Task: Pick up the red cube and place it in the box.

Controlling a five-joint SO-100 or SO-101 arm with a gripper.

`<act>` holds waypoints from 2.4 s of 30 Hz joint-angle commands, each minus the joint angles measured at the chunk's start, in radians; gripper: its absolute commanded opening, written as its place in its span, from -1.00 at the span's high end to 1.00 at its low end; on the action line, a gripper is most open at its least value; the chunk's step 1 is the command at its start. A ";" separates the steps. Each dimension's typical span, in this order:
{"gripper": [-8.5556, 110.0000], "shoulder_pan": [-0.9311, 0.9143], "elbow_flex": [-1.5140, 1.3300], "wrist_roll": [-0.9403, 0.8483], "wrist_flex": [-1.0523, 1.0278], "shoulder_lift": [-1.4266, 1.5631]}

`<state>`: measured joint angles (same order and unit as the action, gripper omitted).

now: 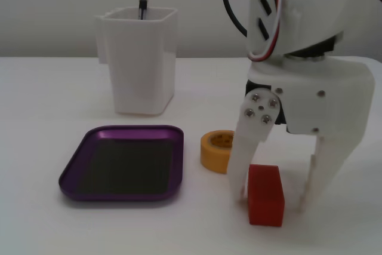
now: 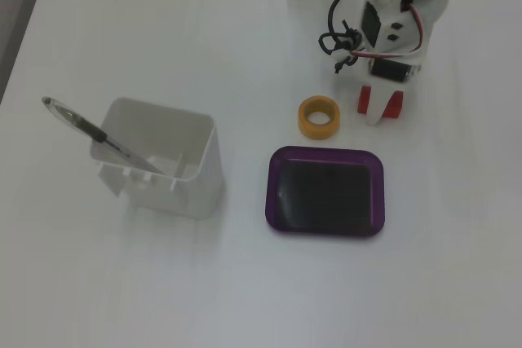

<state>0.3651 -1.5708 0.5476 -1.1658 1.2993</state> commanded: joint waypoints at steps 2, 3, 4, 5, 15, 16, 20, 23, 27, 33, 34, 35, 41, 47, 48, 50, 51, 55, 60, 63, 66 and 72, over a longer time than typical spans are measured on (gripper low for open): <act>0.86 0.006 0.018 -0.040 0.025 -0.002; 0.87 0.006 0.018 -0.051 0.025 0.002; 0.87 0.008 0.020 -0.057 0.021 0.003; 0.87 0.008 0.029 -0.060 0.015 0.008; 0.87 0.005 0.100 -0.308 -0.009 0.327; 0.87 0.002 0.100 -0.339 -0.008 0.364; 0.87 -0.067 0.100 -0.457 0.066 0.474; 0.87 -0.150 0.087 -0.555 0.189 0.483; 0.87 -0.233 0.086 -0.666 0.371 0.442; 0.87 -0.253 0.100 -0.707 0.477 0.288; 0.87 -0.255 0.103 -0.709 0.480 0.256; 0.87 -0.255 0.109 -0.709 0.497 0.224; 0.87 -0.268 0.172 -0.709 0.541 0.061; 0.87 -0.331 0.213 -0.706 0.529 -0.021; 0.87 -0.337 0.213 -0.704 0.528 -0.025; 0.87 -0.344 0.204 -0.706 0.528 -0.026; 0.87 -0.344 0.201 -0.706 0.528 -0.026; 0.87 -0.344 0.199 -0.701 0.528 -0.035; 0.87 -0.359 0.198 -0.698 0.526 -0.040; 0.87 -0.383 0.198 -0.698 0.499 -0.040; 0.87 -0.390 0.198 -0.698 0.488 -0.040; 0.87 -0.410 0.198 -0.696 0.426 -0.040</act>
<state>-0.0322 -1.4082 -0.1519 -0.7210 1.2548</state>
